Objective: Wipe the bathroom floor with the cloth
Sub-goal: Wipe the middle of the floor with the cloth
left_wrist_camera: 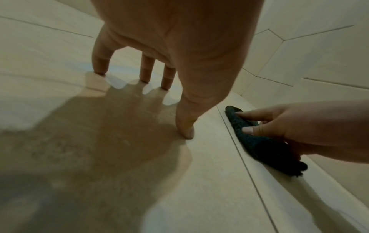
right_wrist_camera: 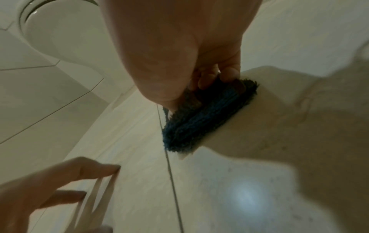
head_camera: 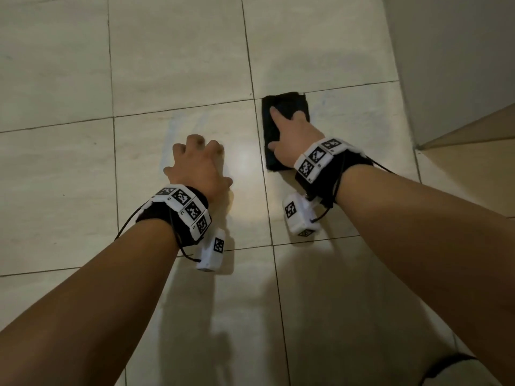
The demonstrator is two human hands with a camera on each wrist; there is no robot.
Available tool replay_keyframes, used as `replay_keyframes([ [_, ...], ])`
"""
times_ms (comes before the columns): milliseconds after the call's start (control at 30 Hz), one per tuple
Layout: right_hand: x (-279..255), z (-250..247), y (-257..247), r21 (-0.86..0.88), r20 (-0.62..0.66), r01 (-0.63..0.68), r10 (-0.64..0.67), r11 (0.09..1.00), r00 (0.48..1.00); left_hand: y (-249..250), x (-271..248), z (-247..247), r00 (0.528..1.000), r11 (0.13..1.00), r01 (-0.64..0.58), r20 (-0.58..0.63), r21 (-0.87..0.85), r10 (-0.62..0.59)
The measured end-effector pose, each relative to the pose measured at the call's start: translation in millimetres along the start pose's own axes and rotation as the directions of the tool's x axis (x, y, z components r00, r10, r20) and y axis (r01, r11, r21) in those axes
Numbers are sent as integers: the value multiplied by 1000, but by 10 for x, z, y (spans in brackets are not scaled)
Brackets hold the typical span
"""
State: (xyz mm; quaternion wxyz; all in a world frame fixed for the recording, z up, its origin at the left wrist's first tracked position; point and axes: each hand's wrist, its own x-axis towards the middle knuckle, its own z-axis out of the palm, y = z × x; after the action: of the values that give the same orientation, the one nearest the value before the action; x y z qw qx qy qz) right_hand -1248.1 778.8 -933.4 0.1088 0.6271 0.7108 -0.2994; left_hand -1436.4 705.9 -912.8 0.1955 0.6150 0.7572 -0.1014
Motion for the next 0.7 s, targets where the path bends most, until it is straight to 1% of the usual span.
replay_keyframes([
  [100, 21, -71, 144, 32, -31, -47, 48, 998, 998, -5, 1, -5, 1000, 1000, -6, 14, -12, 7],
  [233, -52, -198, 558, 106, -62, -149, 156, 983, 986, -3, 9, 8, 1000, 1000, 4, 19, -19, -4],
  [433, -289, -319, 1114, 125, -85, -335, 346, 934, 934, -3, 17, 15, 1000, 1000, 10, 22, -23, -9],
  [600, -327, -376, 1292, 84, -98, -355, 362, 931, 927, -9, -7, 44, 1000, 1000, 6, 10, -30, -6],
  [700, -310, -364, 1248, 133, -94, -378, 391, 916, 916, -34, -11, 79, 1000, 1000, 0, 3, -27, 0],
])
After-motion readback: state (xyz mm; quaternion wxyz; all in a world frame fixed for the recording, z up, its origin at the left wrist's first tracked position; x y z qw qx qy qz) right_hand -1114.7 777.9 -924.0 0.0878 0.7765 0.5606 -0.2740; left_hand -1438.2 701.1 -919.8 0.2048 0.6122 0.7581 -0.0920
